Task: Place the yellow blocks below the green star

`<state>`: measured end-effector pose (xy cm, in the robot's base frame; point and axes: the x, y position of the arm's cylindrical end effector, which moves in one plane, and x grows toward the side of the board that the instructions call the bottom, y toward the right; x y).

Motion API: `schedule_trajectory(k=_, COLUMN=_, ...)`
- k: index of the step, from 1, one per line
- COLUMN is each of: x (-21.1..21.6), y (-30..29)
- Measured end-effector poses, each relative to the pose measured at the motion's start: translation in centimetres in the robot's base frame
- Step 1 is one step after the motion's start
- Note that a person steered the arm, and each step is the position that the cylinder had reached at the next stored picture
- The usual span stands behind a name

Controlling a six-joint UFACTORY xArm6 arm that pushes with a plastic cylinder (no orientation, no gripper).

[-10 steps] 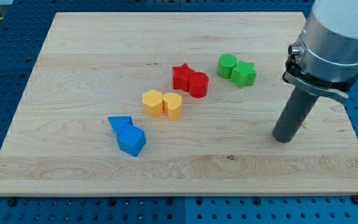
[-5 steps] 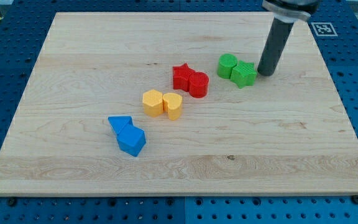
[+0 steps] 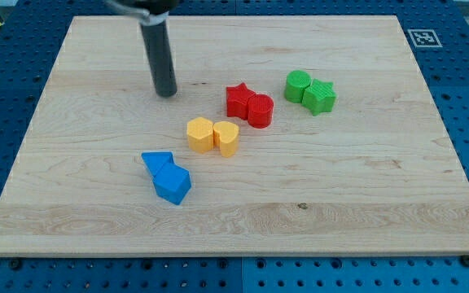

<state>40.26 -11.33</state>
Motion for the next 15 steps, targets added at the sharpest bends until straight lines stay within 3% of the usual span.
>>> schedule_trajectory(k=1, x=4.0, y=-0.3)
schedule_trajectory(k=6, x=7.1, y=6.7)
schedule_trajectory(k=8, x=10.5, y=11.1)
schedule_trajectory(k=13, x=10.7, y=23.6)
schedule_trajectory(k=15, x=10.7, y=23.8)
